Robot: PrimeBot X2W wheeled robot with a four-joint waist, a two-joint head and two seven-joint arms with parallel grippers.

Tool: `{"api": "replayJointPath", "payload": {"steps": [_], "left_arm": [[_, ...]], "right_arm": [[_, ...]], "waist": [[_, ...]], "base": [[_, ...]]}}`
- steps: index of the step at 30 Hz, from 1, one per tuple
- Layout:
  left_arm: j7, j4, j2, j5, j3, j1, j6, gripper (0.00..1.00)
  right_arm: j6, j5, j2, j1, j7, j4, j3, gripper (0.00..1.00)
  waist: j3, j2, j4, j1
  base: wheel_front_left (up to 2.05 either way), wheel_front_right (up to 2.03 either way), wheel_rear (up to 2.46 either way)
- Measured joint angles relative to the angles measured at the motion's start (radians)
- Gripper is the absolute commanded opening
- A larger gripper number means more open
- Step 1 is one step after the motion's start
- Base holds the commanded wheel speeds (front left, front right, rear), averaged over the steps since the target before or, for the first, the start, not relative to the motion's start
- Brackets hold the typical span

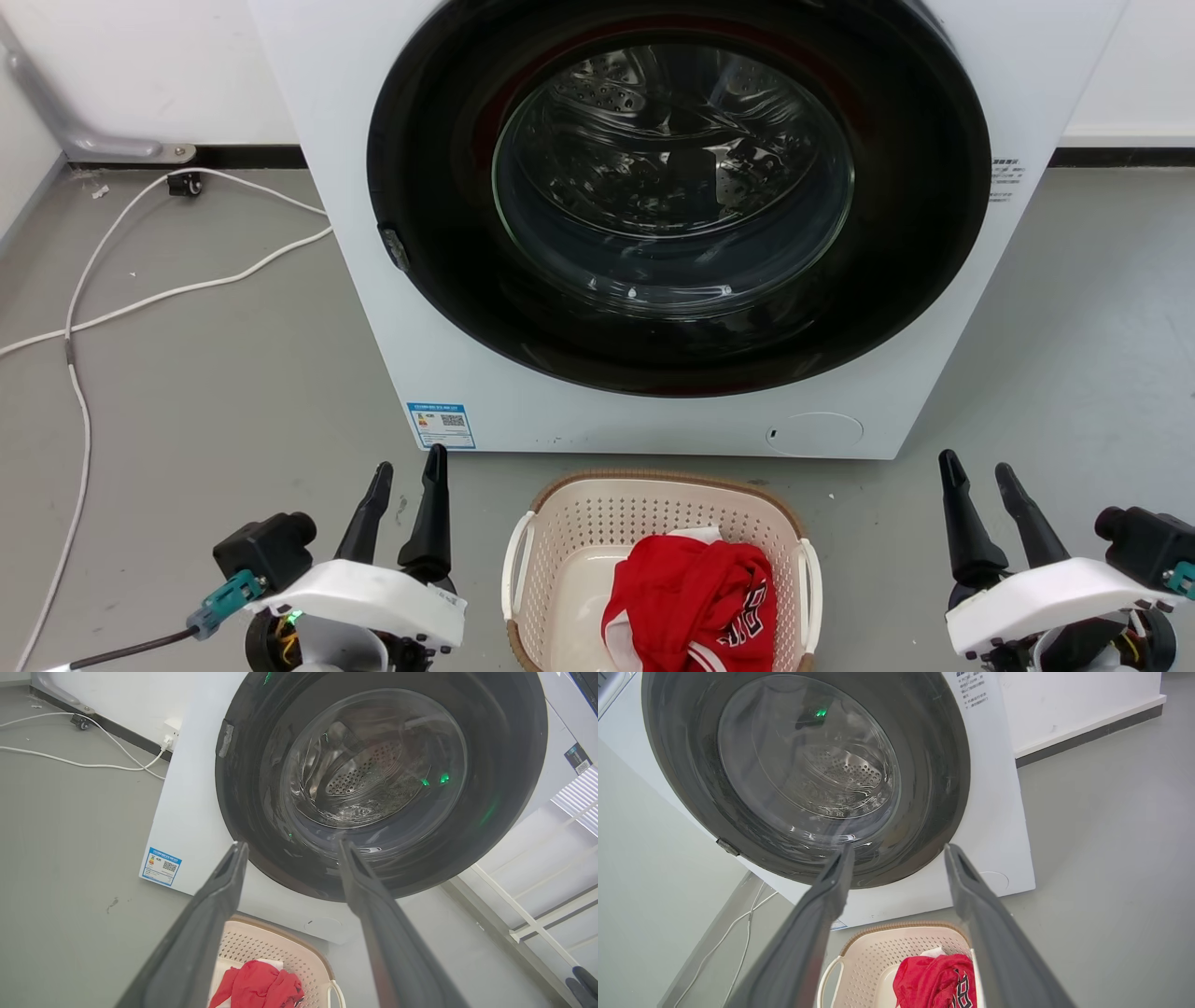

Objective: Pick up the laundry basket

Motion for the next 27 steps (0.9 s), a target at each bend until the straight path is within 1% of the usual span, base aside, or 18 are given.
{"api": "replayJointPath", "payload": {"steps": [12,14,15,27], "left_arm": [[-0.030,0.021,0.001,0.151,-0.024,-0.004,0.012,1.00],[-0.033,0.024,0.001,0.161,-0.026,-0.004,0.012,1.00],[-0.038,0.027,0.001,0.181,-0.029,-0.004,0.016,1.00],[-0.064,0.043,0.002,0.296,-0.046,-0.008,0.026,1.00]], "right_arm": [[0.000,-0.149,-0.001,0.014,0.001,-0.018,0.008,1.00],[0.000,-0.160,-0.001,0.016,0.001,-0.020,0.009,1.00],[0.000,-0.185,-0.001,0.022,0.001,-0.022,0.010,1.00],[0.000,-0.270,0.008,0.033,-0.002,-0.035,0.016,1.00]], "waist": [[-0.001,0.0000,0.001,0.0000],[-0.001,0.0000,0.001,0.0000],[-0.001,0.0000,0.001,0.0000],[-0.003,0.0000,0.001,0.0000]], "base": [[0.00,0.00,0.00],[0.00,0.00,0.00],[0.00,0.00,0.00],[0.00,0.00,0.00]]}}
